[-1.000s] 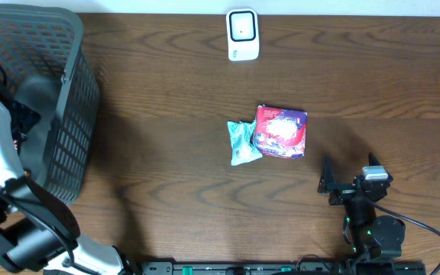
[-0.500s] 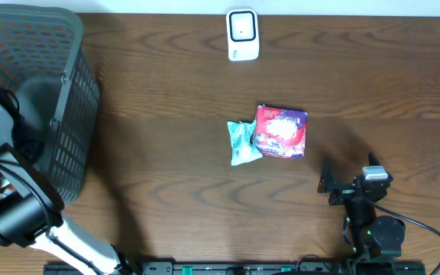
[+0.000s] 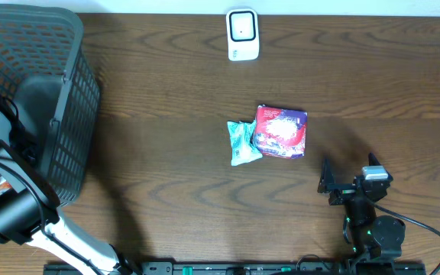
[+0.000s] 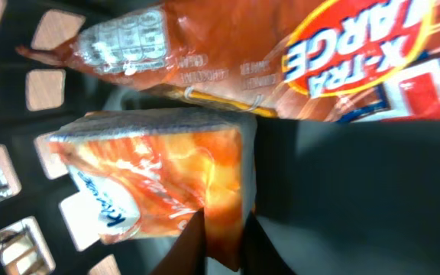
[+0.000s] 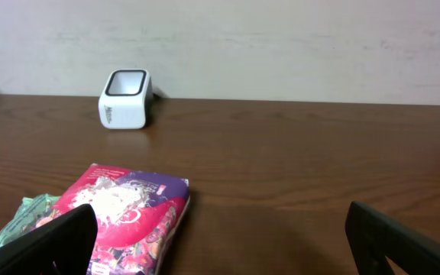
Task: Scan the item barcode
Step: 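Reach the left gripper into the basket and grasp the orange packet, then carry the orange packet out and drop it beside the green packet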
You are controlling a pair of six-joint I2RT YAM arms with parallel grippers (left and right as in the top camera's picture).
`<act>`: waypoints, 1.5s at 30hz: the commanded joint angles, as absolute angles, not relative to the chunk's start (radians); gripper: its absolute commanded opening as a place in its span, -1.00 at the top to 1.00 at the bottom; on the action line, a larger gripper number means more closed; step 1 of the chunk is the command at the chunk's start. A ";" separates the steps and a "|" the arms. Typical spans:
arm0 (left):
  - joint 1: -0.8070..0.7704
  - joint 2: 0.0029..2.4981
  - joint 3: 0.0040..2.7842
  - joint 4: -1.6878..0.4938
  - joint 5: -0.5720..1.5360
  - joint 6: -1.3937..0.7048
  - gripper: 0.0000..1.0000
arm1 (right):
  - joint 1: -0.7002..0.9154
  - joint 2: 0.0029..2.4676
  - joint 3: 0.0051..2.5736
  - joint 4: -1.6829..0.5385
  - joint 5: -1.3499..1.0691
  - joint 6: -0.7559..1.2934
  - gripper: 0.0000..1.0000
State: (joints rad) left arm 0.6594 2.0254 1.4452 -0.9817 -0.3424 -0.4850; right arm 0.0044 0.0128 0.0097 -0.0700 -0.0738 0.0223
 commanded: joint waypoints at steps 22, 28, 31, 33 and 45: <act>0.662 1.388 1.492 -0.715 0.319 -0.492 0.86 | 0.013 0.013 0.006 -0.071 -0.070 0.036 -0.99; 0.562 1.230 1.492 -0.551 0.657 -0.492 0.86 | 0.013 0.013 0.006 -0.070 -0.070 0.037 -0.99; 0.392 1.201 1.492 -0.567 0.659 -0.448 0.85 | 0.013 0.013 0.006 -0.070 -0.070 0.037 -0.98; 0.271 1.201 1.492 -0.580 0.658 -0.373 0.86 | 0.013 0.013 0.006 -0.071 -0.070 0.036 -0.98; -0.437 1.458 1.490 -0.736 0.126 -0.123 0.86 | 0.013 0.013 0.006 -0.071 -0.070 0.036 -0.98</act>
State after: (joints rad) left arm -0.3523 1.3727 1.4818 -0.7296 0.3195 -0.1791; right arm 0.0044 0.0132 0.0097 -0.0700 -0.0738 0.0223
